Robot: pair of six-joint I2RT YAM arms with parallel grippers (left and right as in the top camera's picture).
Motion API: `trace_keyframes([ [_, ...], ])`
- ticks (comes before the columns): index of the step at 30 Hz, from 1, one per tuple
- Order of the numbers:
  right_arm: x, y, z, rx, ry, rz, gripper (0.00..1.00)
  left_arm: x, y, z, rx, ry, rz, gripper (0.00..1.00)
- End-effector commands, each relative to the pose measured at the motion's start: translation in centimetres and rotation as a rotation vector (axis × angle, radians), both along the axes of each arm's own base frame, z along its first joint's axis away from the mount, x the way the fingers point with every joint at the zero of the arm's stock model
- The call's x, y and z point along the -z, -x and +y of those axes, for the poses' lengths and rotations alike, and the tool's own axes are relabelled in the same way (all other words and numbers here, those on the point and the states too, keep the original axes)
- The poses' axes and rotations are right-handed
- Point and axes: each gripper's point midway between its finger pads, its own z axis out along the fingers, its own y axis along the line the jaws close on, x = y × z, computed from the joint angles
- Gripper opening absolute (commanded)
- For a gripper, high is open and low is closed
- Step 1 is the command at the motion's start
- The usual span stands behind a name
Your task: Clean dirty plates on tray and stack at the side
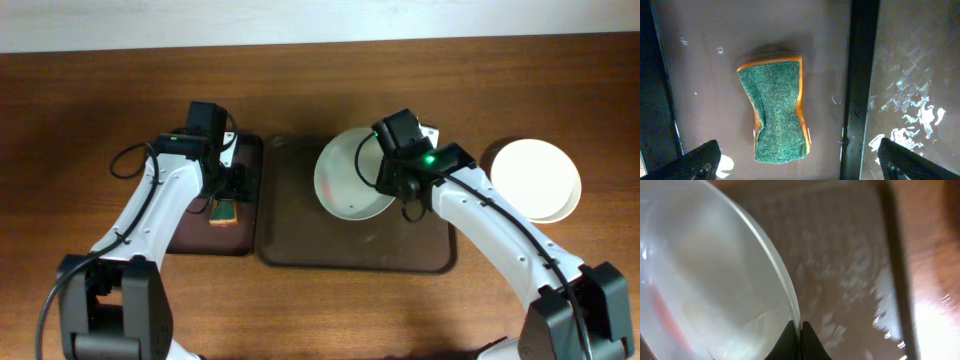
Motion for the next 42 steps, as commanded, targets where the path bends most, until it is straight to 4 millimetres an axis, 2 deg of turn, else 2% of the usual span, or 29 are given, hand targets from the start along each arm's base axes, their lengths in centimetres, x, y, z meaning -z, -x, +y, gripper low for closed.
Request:
trace_keyframes([
  [1, 2.6, 2.3, 2.1, 0.085, -0.157, 0.116, 0.04, -0.5, -0.3, -0.2, 0.001, 0.014, -0.015, 0.99],
  [4, 5.2, 3.9, 2.7, 0.191, -0.212, 0.189, 0.04, -0.5, -0.3, -0.2, 0.002, 0.014, -0.015, 0.99],
  [6, 5.6, 4.0, 3.9, 0.180, -0.276, 0.211, 0.04, -0.5, -0.2, -0.2, 0.002, 0.013, -0.014, 0.99],
  [7, 5.6, 4.1, 4.6, 0.158, -0.305, 0.219, 0.08, -0.5, -0.3, -0.2, 0.002, 0.014, -0.015, 0.99],
  [8, 5.4, 4.2, 5.4, 0.106, -0.326, 0.223, 0.13, -0.5, -0.3, -0.2, 0.002, 0.014, -0.015, 0.99],
  [9, 5.3, 4.3, 5.8, 0.050, -0.325, 0.224, 0.38, -0.5, -0.3, -0.2, 0.002, 0.014, -0.015, 0.99],
  [11, 5.4, 4.3, 5.6, -0.018, -0.294, 0.213, 0.56, -0.5, -0.3, -0.2, 0.002, 0.013, -0.015, 0.99],
  [12, 5.4, 4.1, 5.4, -0.043, -0.271, 0.197, 0.59, -0.5, -0.3, -0.2, 0.002, 0.013, -0.015, 0.99],
  [14, 5.1, 2.5, 5.1, -0.202, -0.189, 0.109, 0.61, -0.5, -0.3, -0.2, 0.002, 0.014, -0.015, 0.99],
  [16, 4.1, 0.1, 5.9, -0.517, -0.086, -0.036, 0.61, -0.5, -0.3, -0.2, 0.002, 0.014, -0.015, 0.99],
  [18, 3.5, -1.3, 6.3, -0.732, 0.015, -0.126, 0.64, -0.5, -0.3, -0.2, 0.002, 0.013, -0.015, 0.99],
  [20, 3.5, -2.1, 6.4, -0.828, 0.079, -0.163, 0.66, -0.5, -0.3, -0.2, 0.001, 0.014, -0.015, 0.99],
  [21, 4.0, -2.4, 6.2, -0.819, 0.097, -0.161, 0.68, -0.5, -0.3, -0.2, 0.002, 0.014, -0.015, 0.99],
  [25, 6.4, -3.1, 5.8, -0.806, 0.115, -0.125, 0.67, -0.5, -0.2, -0.2, 0.001, 0.014, -0.014, 0.99],
  [26, 7.1, -3.5, 5.4, -0.794, 0.117, -0.120, 0.64, -0.5, -0.2, -0.2, 0.002, 0.013, -0.011, 0.99],
  [29, 7.8, -4.9, 4.1, -0.717, 0.102, -0.133, 0.62, -0.5, -0.1, -0.2, 0.001, 0.013, -0.008, 0.99],
  [31, 7.9, -5.2, 3.5, -0.690, 0.082, -0.130, 0.61, -0.5, -0.1, -0.2, 0.001, 0.013, -0.008, 0.99],
  [33, 8.0, -4.9, 3.9, -0.699, 0.014, -0.121, 0.53, -0.5, -0.1, -0.2, 0.002, 0.013, -0.009, 0.99],
  [36, 8.2, -4.4, 4.5, -0.718, -0.029, -0.110, 0.50, -0.5, -0.1, -0.2, 0.001, 0.013, -0.009, 0.99],
  [40, 9.6, -3.8, 4.4, -0.717, -0.035, -0.063, 0.47, -0.4, 0.0, -0.1, 0.001, 0.012, -0.004, 0.98],
  [42, 10.3, -3.6, 4.3, -0.717, -0.034, -0.044, 0.34, -0.4, 0.0, -0.2, 0.002, 0.012, -0.003, 0.98],
])
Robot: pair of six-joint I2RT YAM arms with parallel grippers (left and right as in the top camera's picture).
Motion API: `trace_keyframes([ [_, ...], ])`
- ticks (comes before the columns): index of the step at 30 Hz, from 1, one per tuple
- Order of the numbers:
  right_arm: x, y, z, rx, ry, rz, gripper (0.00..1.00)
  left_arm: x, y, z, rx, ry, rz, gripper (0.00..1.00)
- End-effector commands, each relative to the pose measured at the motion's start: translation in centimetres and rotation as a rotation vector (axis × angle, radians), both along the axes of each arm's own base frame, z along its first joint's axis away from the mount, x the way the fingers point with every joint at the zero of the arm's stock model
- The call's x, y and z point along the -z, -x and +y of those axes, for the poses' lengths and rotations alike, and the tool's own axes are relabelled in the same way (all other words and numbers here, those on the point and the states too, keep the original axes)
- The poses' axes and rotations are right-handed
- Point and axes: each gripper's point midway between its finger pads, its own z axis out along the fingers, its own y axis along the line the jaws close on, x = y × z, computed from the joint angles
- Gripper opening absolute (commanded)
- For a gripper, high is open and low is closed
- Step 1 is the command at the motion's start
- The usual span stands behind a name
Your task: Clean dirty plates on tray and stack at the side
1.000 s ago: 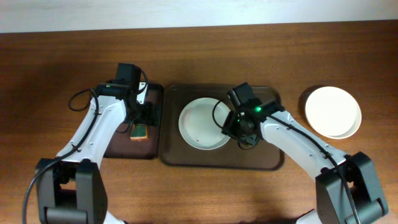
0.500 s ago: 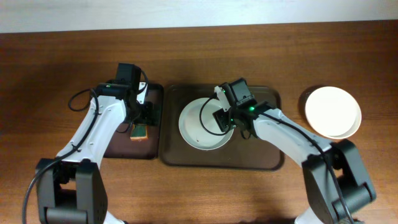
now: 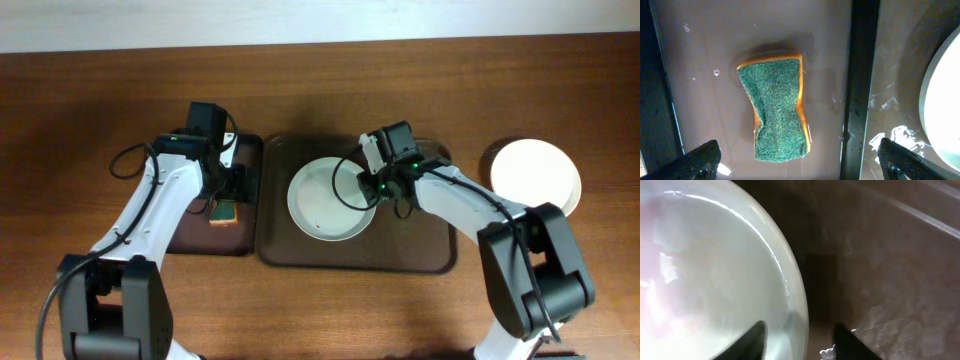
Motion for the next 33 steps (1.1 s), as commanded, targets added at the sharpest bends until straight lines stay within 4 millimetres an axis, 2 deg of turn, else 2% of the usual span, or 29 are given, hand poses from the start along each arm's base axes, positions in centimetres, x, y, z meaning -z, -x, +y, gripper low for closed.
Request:
trace_keyframes([
  [1, 0.9, 0.3, 0.0, 0.009, -0.007, 0.033, 0.23, -0.5, -0.1, -0.2, 0.001, 0.013, -0.009, 0.99],
  [2, 0.9, 0.3, 0.0, 0.033, -0.015, 0.037, 0.11, -0.5, -0.1, -0.2, 0.002, 0.013, -0.009, 0.99],
  [3, 0.9, 0.2, -0.2, 0.080, -0.028, 0.048, 0.04, -0.5, -0.1, -0.2, 0.002, 0.013, -0.009, 0.99],
  [4, 0.9, 0.2, -0.4, 0.143, -0.048, 0.068, 0.04, -0.5, -0.1, -0.2, 0.002, 0.013, -0.009, 0.98],
  [6, 1.2, 0.8, -1.6, 0.389, -0.113, 0.165, 0.04, -0.5, -0.1, -0.2, 0.001, 0.013, -0.009, 0.98],
  [8, 1.8, 2.5, -2.4, 0.620, -0.146, 0.285, 0.04, -0.5, -0.1, -0.2, 0.001, 0.013, -0.009, 0.99],
  [11, 2.1, 4.2, -1.9, 0.798, -0.206, 0.417, 0.04, -0.5, -0.1, -0.2, 0.001, 0.013, -0.009, 0.98],
  [14, 1.6, 5.1, -0.1, 0.779, -0.290, 0.508, 0.04, -0.5, -0.1, -0.2, 0.001, 0.013, -0.009, 0.99],
  [17, 1.8, 6.0, -0.3, 0.785, -0.270, 0.544, 0.04, -0.5, -0.1, -0.2, 0.001, 0.013, -0.010, 0.99],
  [18, 1.9, 5.8, -0.6, 0.785, -0.255, 0.527, 0.09, -0.5, -0.1, -0.2, 0.001, 0.013, -0.009, 0.99],
  [20, 2.1, 4.7, -1.9, 0.814, -0.208, 0.444, 0.26, -0.5, -0.1, -0.2, 0.002, 0.013, -0.009, 0.99],
  [22, 2.0, 3.0, -2.6, 0.743, -0.170, 0.332, 0.30, -0.5, -0.1, -0.2, 0.001, 0.013, -0.009, 0.99],
  [24, 1.6, 1.6, -2.3, 0.634, -0.168, 0.257, 0.34, -0.5, -0.1, -0.2, 0.002, 0.013, -0.009, 0.99],
  [26, 1.3, 0.9, -2.1, 0.566, -0.164, 0.214, 0.31, -0.5, -0.1, -0.2, 0.001, 0.013, -0.009, 1.00],
  [28, 1.4, 1.1, -2.1, 0.516, -0.142, 0.209, 0.23, -0.5, -0.1, -0.2, 0.001, 0.013, -0.009, 1.00],
  [30, 1.7, 1.9, -2.3, 0.509, -0.118, 0.238, 0.05, -0.5, -0.2, -0.2, 0.001, 0.014, -0.012, 1.00],
  [33, 1.7, 2.0, -2.3, 0.509, -0.119, 0.242, 0.04, -0.4, -0.6, -0.2, 0.001, 0.015, -0.028, 0.96],
])
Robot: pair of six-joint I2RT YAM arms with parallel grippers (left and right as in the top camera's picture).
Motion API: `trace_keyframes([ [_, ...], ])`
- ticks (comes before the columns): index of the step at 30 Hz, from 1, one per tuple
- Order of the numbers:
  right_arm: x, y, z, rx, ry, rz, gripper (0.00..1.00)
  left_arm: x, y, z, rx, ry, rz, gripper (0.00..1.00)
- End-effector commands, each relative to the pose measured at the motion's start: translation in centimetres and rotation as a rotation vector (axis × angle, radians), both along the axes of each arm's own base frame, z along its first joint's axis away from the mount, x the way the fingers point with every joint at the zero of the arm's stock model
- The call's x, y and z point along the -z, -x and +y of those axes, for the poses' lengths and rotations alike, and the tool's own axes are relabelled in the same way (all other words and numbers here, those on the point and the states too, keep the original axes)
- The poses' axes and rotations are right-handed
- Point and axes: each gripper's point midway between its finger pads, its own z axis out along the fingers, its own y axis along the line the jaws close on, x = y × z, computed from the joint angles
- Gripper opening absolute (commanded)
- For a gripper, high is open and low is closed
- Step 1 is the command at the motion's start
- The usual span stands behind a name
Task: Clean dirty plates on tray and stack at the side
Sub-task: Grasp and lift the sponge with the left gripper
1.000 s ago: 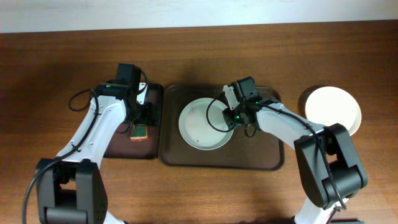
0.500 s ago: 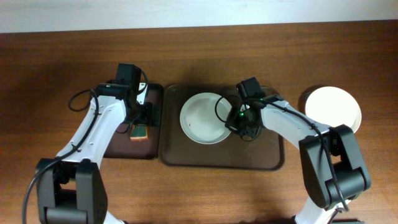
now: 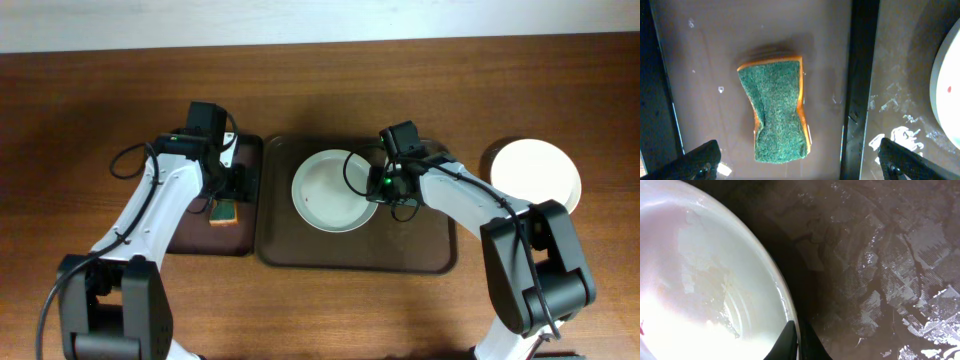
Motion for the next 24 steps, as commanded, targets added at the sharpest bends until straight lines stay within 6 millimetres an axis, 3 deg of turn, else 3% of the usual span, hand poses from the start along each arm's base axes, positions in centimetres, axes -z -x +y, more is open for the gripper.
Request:
trace_keyframes([
  [1, 1.0, 0.6, -0.7, -0.006, 0.032, 0.027, 0.04, -0.2, -0.7, -0.2, 0.001, 0.015, -0.031, 0.92],
  [4, 1.1, 0.9, -0.8, -0.006, 0.036, 0.039, 0.04, 1.0, -0.5, -0.2, 0.001, 0.016, -0.034, 0.84],
  [5, 1.1, 1.0, -0.9, -0.006, 0.037, 0.041, 0.04, 1.4, -0.2, -0.2, 0.001, 0.016, -0.028, 0.75],
  [13, 1.2, 1.0, -0.9, -0.006, 0.037, 0.042, 0.04, 3.8, 0.8, 0.1, -0.007, 0.011, -0.019, 0.63],
  [16, 1.2, 1.0, -0.9, -0.006, 0.038, 0.045, 0.04, 4.6, 1.1, 0.9, -0.073, -0.022, -0.019, 0.61],
  [24, 1.2, 1.1, -0.9, -0.006, 0.038, 0.046, 0.04, 4.9, 0.9, 0.9, -0.103, -0.016, -0.033, 0.61],
])
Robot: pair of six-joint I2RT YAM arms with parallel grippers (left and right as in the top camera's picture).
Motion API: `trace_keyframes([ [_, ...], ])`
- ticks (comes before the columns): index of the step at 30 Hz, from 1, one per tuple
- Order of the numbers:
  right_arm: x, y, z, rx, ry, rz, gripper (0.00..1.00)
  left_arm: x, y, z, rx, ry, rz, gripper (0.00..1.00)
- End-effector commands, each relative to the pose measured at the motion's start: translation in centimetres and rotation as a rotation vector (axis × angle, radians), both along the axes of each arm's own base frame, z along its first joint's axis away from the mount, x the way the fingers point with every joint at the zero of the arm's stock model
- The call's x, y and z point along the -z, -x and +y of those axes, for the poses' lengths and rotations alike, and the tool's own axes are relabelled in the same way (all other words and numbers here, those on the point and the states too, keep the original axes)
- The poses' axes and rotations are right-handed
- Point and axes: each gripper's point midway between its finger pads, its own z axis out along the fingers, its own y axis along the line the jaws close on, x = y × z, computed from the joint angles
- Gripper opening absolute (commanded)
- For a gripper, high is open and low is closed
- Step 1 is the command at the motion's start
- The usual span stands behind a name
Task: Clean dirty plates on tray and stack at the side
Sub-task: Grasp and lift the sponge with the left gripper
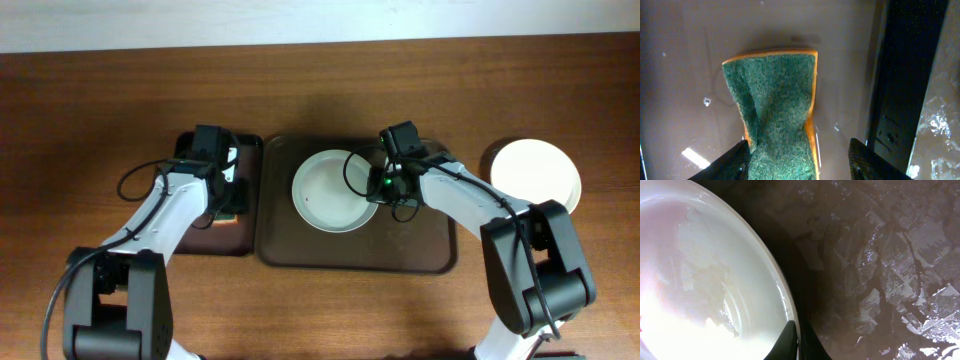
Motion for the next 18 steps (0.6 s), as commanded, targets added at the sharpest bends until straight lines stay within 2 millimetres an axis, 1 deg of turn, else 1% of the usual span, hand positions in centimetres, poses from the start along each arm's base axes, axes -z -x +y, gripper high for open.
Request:
trace_keyframes([
  [1, 1.1, 0.8, -0.8, 0.001, 0.034, 0.037, 0.04, 0.4, 0.3, 0.4, -0.051, -0.006, 0.006, 0.61],
  [4, 1.1, 0.9, -0.8, 0.000, 0.035, 0.040, 0.04, 0.7, 0.2, 1.2, -0.127, -0.036, 0.000, 0.61],
  [7, 1.1, 0.9, -0.8, 0.001, 0.035, 0.040, 0.04, 0.6, -0.4, 1.1, -0.132, -0.031, -0.023, 0.61],
  [9, 1.1, 0.9, -0.8, 0.001, 0.035, 0.041, 0.04, 0.5, -0.6, 1.1, -0.133, -0.031, -0.033, 0.59],
  [11, 1.1, 0.9, -0.8, 0.001, 0.035, 0.041, 0.04, 0.7, -0.5, 1.1, -0.132, -0.033, -0.025, 0.58],
  [14, 1.1, 0.9, -0.8, 0.001, 0.035, 0.041, 0.04, 1.7, -0.4, 1.2, -0.132, -0.038, 0.000, 0.58],
  [15, 1.1, 0.9, -0.8, 0.001, 0.035, 0.041, 0.04, 2.2, -0.5, 1.1, -0.132, -0.039, 0.005, 0.51],
  [16, 1.1, 0.9, -0.8, 0.001, 0.035, 0.041, 0.04, 2.4, -0.6, 1.1, -0.132, -0.040, 0.005, 0.31],
  [17, 1.1, 0.9, -0.8, 0.001, 0.035, 0.041, 0.04, 2.3, -0.8, 1.1, -0.132, -0.037, -0.004, 0.19],
  [18, 1.1, 0.9, -0.8, 0.001, 0.035, 0.041, 0.04, 2.2, -1.0, 1.1, -0.132, -0.036, -0.013, 0.15],
])
